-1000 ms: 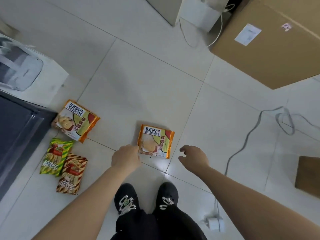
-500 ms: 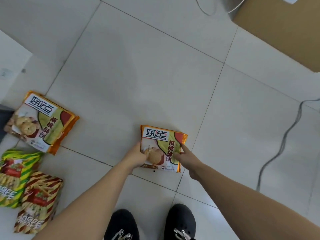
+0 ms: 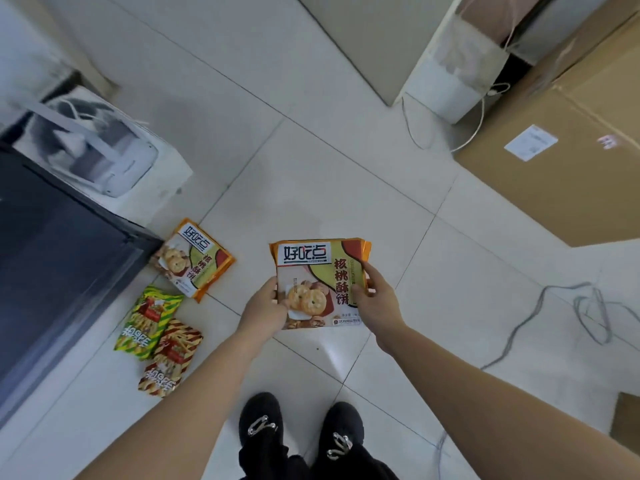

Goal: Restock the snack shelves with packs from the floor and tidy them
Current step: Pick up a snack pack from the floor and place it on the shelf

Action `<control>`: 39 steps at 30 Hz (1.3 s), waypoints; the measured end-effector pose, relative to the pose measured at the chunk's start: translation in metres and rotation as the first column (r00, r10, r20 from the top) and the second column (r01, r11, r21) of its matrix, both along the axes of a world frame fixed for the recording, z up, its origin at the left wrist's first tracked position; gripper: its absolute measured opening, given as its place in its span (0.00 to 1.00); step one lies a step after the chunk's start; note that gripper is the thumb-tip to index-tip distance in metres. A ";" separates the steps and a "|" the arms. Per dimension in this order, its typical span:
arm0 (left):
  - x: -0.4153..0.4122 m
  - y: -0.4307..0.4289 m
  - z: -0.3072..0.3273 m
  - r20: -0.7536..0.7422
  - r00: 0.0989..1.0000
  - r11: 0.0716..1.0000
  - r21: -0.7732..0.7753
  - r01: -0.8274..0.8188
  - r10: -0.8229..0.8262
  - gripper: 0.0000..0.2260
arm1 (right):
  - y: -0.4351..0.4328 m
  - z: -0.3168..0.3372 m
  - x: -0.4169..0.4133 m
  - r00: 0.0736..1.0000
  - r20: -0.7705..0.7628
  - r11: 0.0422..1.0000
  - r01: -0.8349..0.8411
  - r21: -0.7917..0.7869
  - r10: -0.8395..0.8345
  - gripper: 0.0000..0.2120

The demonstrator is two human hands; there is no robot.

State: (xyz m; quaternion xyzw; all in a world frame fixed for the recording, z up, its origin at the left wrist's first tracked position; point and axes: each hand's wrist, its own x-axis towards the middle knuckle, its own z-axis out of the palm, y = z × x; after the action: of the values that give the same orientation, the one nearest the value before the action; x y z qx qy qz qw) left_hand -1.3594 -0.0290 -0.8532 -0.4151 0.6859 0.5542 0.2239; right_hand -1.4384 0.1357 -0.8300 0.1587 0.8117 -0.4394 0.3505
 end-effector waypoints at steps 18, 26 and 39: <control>0.146 -0.077 0.358 -0.273 0.818 0.820 -0.140 -0.554 0.506 0.18 | -0.138 0.341 0.067 0.793 -0.388 0.846 -0.530 -0.057 0.470 0.18; 0.266 -0.054 0.455 -0.384 0.577 0.572 -0.138 -0.808 0.721 0.20 | -0.171 0.438 0.157 0.542 -0.545 0.614 -0.787 -0.063 0.639 0.16; 0.529 -0.016 0.566 -0.517 0.206 0.063 -0.281 -0.958 0.831 0.17 | -0.231 0.545 0.403 0.225 -0.679 0.128 -0.973 -0.191 0.699 0.17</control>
State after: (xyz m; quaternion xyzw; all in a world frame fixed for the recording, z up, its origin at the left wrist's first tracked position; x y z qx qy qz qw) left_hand -0.8301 -0.0451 -0.2867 -0.7288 0.4215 0.3854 -0.3776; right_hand -1.0352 -0.0951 -0.2852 -0.5646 0.6154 -0.3994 0.3782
